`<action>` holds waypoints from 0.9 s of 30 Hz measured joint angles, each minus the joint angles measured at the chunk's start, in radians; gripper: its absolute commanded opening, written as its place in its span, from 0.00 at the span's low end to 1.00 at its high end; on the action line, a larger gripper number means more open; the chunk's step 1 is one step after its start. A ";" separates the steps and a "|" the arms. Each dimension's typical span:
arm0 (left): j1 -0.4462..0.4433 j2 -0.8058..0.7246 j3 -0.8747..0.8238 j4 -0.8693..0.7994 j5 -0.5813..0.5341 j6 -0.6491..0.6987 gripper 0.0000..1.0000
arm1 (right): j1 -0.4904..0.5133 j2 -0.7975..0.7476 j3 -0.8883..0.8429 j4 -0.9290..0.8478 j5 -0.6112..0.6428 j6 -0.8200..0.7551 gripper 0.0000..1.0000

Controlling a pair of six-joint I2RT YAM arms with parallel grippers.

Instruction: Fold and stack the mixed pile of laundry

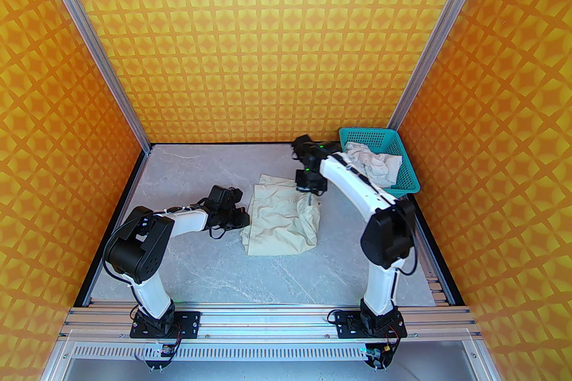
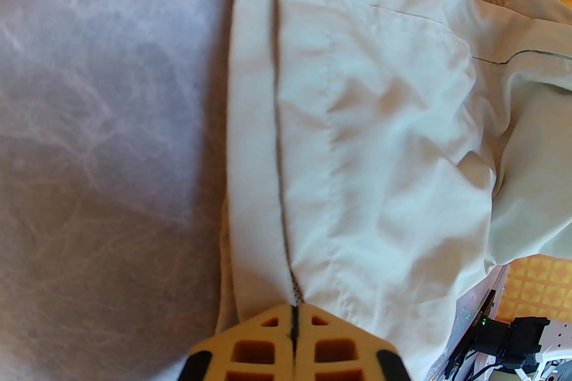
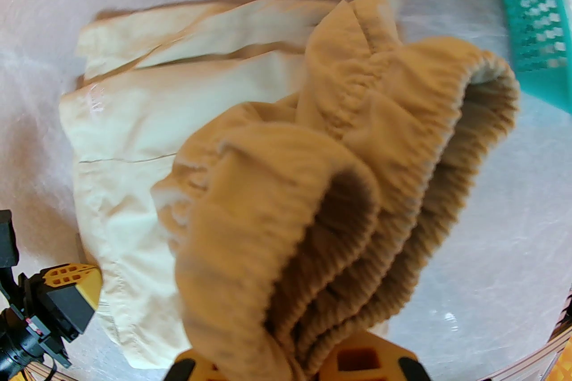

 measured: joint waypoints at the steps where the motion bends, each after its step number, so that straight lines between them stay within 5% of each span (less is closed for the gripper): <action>1: 0.000 0.003 -0.003 0.008 0.002 -0.004 0.00 | 0.014 0.008 0.003 0.002 0.000 0.016 0.01; 27: 0.000 0.022 -0.040 0.127 0.019 -0.037 0.00 | 0.184 0.183 0.071 0.134 -0.015 0.294 0.05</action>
